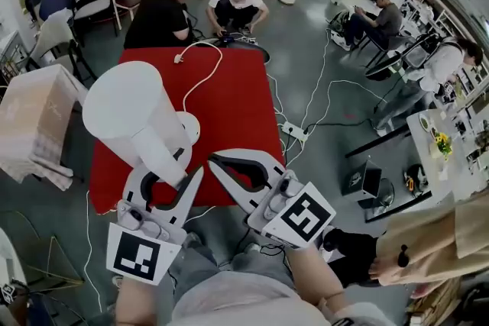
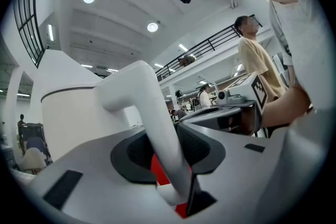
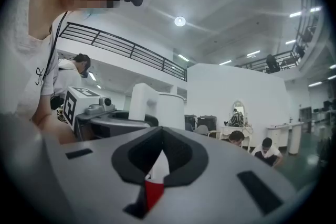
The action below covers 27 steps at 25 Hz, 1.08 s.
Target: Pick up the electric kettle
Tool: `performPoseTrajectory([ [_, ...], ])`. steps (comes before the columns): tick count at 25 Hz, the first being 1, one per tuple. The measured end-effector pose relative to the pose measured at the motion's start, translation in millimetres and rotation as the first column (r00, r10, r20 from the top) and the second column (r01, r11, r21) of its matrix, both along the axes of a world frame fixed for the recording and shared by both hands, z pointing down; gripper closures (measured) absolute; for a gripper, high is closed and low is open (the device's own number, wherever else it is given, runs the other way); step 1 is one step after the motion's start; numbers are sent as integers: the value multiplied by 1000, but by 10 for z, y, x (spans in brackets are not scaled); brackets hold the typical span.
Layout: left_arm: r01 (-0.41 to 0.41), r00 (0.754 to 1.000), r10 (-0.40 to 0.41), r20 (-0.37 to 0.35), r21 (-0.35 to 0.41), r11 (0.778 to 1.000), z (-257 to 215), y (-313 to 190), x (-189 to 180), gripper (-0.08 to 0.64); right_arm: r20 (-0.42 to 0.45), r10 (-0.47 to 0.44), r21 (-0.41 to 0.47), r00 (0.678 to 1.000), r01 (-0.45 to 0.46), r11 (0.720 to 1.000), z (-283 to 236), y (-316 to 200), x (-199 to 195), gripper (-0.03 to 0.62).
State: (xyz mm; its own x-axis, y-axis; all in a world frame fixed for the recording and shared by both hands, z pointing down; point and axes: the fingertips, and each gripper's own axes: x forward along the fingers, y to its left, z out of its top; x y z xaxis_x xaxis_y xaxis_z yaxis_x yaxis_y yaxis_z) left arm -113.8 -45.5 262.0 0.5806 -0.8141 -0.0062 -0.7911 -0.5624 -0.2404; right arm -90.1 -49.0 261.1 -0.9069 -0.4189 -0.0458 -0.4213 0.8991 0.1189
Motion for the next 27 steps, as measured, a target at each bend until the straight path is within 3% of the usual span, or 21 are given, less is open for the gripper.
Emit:
performPoseTrajectory([
  [10,31,999,-31,-29,0,1000,-88,75,83,430,2,-27,18,1000,27,999,-43,47,76,584],
  [27,48,999,-48,-26,20,999,-60,-5,-137,426,-12,-33,15,999,33,999,44,5,-128,584],
])
